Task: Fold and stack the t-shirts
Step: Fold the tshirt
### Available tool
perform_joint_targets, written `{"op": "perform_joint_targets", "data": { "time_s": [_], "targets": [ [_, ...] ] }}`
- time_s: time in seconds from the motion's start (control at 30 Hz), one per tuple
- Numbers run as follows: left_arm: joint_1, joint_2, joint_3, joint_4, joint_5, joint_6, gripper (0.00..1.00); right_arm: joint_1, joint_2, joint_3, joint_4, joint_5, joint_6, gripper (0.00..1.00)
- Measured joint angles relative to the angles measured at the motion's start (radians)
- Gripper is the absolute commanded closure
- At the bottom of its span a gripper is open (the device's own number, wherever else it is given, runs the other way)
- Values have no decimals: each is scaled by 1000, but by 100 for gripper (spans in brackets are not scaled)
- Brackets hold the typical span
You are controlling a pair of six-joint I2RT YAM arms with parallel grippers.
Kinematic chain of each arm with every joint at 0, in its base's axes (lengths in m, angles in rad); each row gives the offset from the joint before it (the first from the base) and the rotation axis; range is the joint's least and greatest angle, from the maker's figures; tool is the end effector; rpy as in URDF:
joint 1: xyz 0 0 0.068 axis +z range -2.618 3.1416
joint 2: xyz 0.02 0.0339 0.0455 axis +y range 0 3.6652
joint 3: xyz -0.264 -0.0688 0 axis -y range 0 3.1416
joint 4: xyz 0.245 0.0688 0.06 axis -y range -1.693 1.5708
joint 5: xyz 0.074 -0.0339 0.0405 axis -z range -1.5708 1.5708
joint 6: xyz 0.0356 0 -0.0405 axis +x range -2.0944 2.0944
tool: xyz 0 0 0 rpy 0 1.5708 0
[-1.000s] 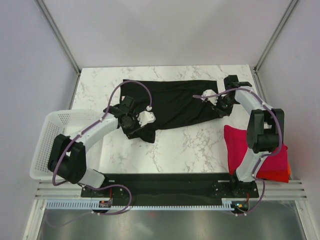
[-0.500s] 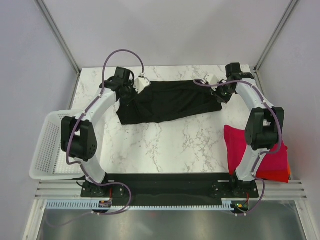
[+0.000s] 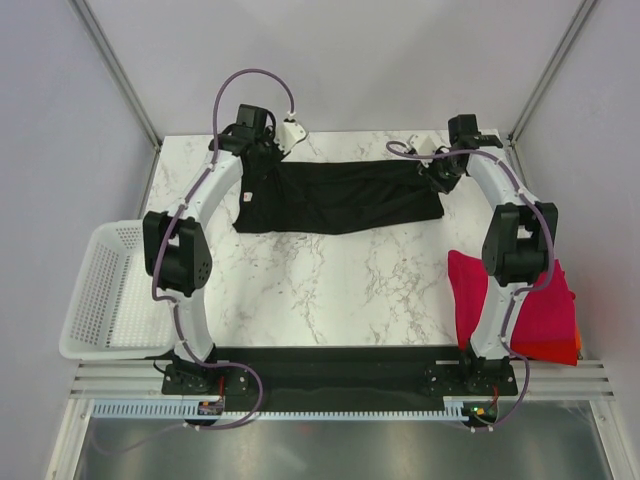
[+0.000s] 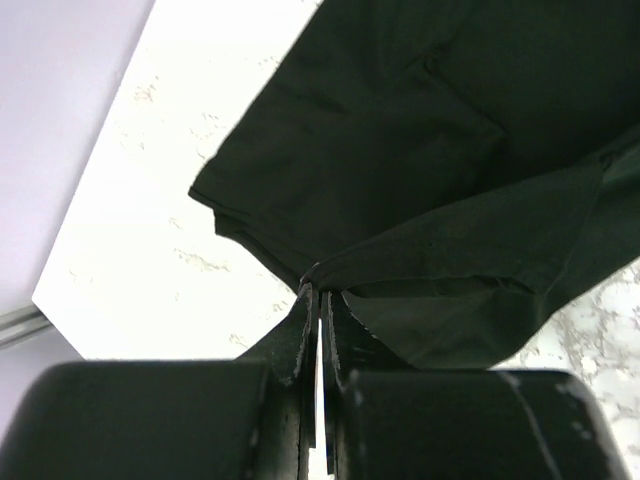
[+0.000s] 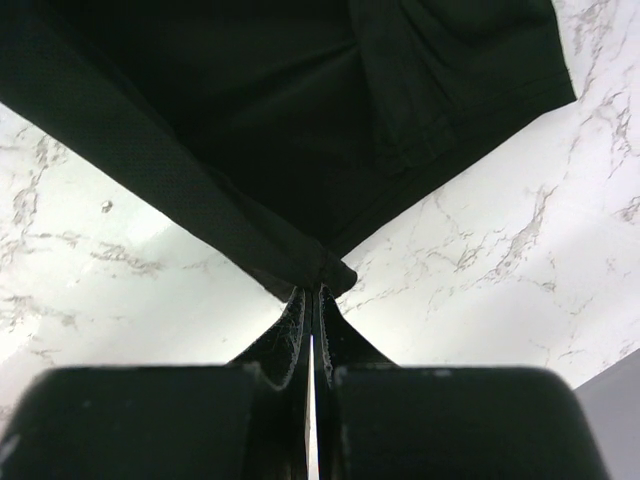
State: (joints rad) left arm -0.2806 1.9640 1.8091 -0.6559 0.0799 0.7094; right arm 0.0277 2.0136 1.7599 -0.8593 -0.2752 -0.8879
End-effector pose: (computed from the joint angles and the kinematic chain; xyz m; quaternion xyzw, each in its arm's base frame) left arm 0.4296 -0.1268 0.2995 0.4538 0.8095 0.0426 0.3700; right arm 0.4327 0.0217 0.2515 -0.4543 0.8516 0.0277 0.2600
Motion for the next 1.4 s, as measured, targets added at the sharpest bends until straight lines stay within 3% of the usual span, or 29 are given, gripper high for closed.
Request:
{"op": "perform_joint_targets", "data": {
  "time_s": [0.57,1.4],
  "targets": [
    [0,205,259,-7,-2,6,98,0,145,165,40,30,77,100],
    [27,219,269,-11,-27,4,98,0,232,275,59,48,107,100]
  ]
}}
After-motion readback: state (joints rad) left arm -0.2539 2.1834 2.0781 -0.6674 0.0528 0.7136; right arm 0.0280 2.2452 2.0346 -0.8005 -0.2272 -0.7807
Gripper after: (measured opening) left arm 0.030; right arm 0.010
